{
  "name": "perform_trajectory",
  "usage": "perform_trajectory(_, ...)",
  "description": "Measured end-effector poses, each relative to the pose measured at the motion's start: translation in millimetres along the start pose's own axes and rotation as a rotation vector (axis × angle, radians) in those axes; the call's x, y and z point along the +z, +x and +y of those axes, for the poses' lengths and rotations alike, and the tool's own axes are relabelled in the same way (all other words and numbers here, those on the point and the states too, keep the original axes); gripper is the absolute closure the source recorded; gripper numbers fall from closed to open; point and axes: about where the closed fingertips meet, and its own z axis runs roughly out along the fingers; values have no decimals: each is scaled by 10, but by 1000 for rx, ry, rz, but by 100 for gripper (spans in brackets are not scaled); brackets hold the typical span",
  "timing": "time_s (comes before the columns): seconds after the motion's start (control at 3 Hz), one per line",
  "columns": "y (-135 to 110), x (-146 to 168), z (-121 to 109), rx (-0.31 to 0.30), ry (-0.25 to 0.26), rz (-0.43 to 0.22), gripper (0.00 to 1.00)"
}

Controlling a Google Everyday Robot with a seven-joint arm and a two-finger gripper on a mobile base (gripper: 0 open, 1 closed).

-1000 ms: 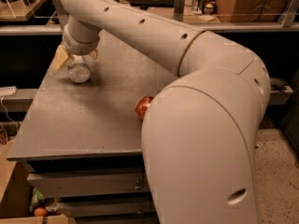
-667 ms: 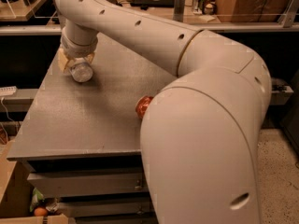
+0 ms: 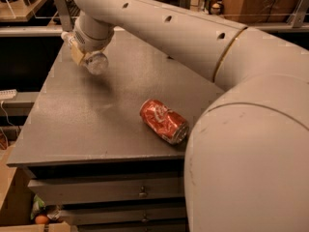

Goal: Pick blue plastic bottle

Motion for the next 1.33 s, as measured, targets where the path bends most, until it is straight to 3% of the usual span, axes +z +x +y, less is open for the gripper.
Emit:
perform_trajectory(0.33,-21,-273,-44,-65,-24,-79,100)
perform_trajectory(0.67,63,-709,-208,-49,-175,-263,100)
perform_trajectory(1.0,293,-1076,-483,-25,-294,-361,100)
perform_trajectory(1.33,552,-1374,-853,-39,-254,-399,100)
